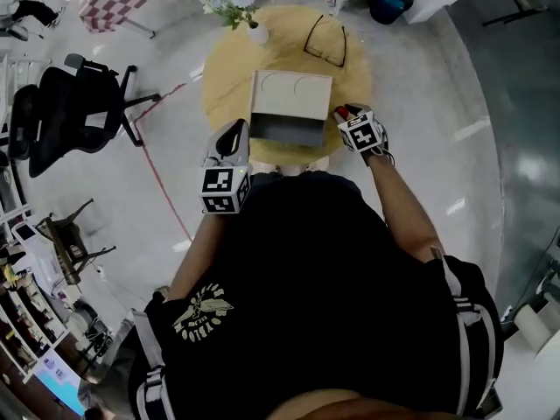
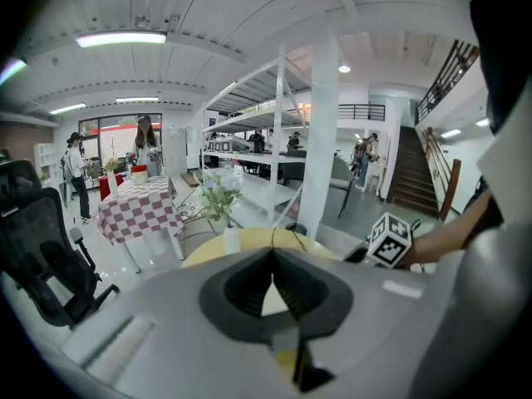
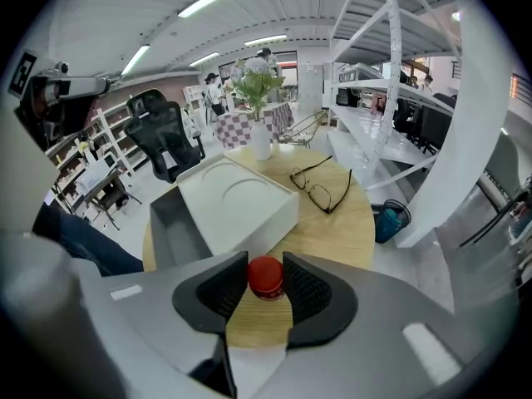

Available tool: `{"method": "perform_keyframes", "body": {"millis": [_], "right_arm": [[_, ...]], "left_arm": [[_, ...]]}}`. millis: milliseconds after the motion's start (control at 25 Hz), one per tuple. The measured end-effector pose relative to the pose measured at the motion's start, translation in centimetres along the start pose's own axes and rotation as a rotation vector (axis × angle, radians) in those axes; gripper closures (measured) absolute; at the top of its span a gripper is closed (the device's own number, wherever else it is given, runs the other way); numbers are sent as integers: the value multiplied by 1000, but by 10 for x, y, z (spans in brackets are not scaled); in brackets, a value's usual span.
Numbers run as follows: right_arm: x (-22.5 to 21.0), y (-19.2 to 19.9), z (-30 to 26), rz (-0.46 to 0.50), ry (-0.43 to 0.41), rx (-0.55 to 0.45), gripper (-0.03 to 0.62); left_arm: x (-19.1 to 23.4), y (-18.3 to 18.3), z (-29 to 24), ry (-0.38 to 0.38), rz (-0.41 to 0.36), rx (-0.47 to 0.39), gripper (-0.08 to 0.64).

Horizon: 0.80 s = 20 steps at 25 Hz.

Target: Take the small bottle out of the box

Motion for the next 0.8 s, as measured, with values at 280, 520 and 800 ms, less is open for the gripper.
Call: {"method": "perform_keyframes", "body": {"millis": [280,520,800], "right_arm": [[9,-21,46,-8,-46,-160,397],[40,-80,155,17,9,-578,500],[76,-137,230,38,132,-842,586]], "left_arm": [[-3,-19,5,-28,-27,-66,560],[-9,-69,9,42,-56,-239,560],[-3,-116,13,166,-120,-350,560]]}}
Point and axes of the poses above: the fingertips, and each gripper's own axes: z backward along the fingers, x to its left, y out of its underside, the point moved 4 cm from there along z, backward along the fingers, and after that the axes turned 1 degree about -z, right-handed, at the moved point
